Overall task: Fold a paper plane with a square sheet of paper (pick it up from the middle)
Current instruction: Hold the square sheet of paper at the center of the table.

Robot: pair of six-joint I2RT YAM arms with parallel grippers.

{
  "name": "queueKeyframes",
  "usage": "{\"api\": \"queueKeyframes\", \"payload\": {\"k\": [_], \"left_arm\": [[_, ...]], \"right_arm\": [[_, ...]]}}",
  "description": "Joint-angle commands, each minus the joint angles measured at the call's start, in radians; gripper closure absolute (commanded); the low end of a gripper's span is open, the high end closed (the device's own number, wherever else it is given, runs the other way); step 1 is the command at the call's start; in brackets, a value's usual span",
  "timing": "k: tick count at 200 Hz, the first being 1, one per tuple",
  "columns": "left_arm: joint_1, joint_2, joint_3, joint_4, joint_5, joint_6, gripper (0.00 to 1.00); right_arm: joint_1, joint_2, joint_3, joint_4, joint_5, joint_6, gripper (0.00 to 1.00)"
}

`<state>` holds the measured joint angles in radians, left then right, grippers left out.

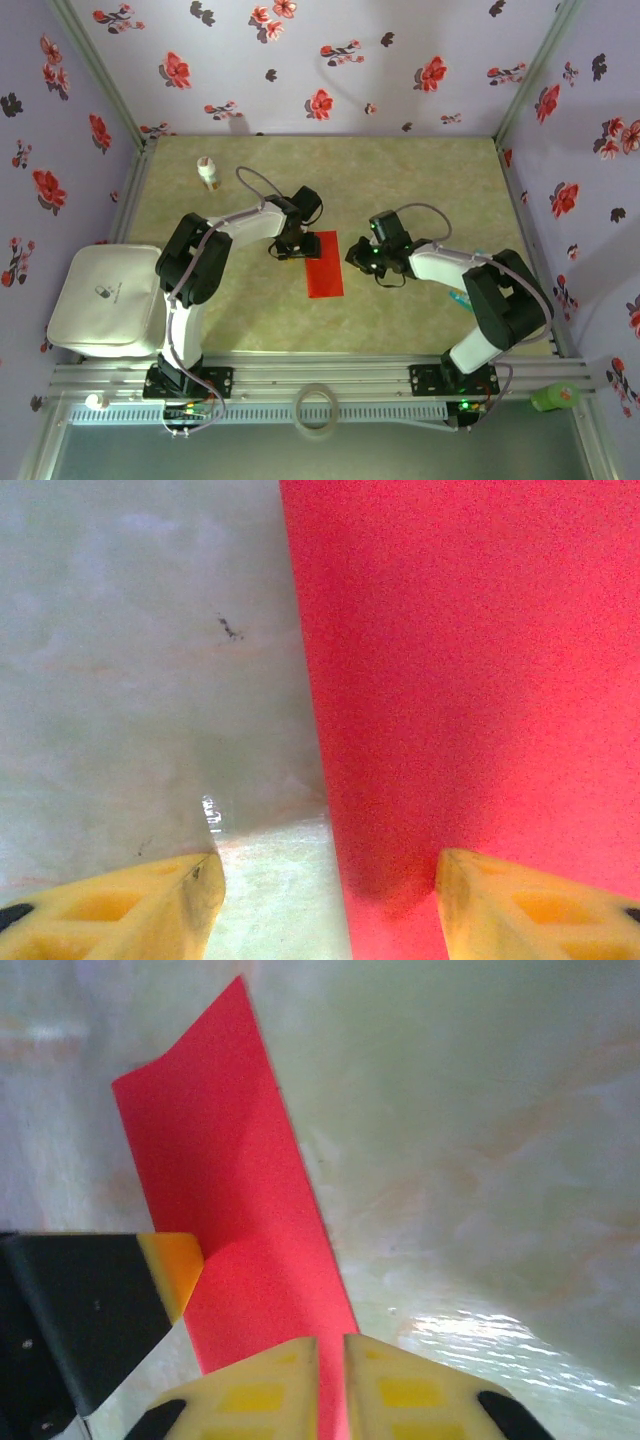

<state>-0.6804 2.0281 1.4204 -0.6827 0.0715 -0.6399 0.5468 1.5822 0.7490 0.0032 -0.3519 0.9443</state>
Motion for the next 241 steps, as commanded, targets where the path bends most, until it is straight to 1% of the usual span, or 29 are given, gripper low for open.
{"api": "queueKeyframes", "payload": {"k": [1,17,61,121,149,179,214,241], "left_arm": [[0.022,0.069,-0.015,0.058,-0.033,0.017,0.39],[0.022,0.069,-0.015,0.058,-0.033,0.018,0.39],[0.022,0.068,-0.025,0.061,-0.032,0.020,0.39],[0.022,0.070,-0.035,0.073,-0.032,0.016,0.39],[0.022,0.074,-0.038,0.074,-0.024,0.013,0.39],[0.022,0.074,-0.036,0.077,-0.019,0.011,0.39],[0.024,0.031,-0.028,0.077,0.005,-0.003,0.39],[0.038,-0.072,-0.029,0.092,0.030,-0.021,0.37]], "right_arm": [[0.020,0.040,0.047,-0.005,-0.026,-0.021,0.95],[0.031,0.072,0.073,0.002,-0.031,-0.027,1.00],[0.052,0.172,0.146,0.006,-0.049,-0.035,1.00],[0.061,0.247,0.204,-0.003,-0.055,-0.046,1.00],[0.062,0.281,0.209,-0.025,-0.040,-0.060,1.00],[0.062,0.301,0.153,-0.040,-0.003,-0.067,1.00],[0.059,0.307,0.118,-0.045,0.003,-0.085,1.00],[0.052,0.308,0.125,-0.062,-0.003,-0.112,1.00]]}}
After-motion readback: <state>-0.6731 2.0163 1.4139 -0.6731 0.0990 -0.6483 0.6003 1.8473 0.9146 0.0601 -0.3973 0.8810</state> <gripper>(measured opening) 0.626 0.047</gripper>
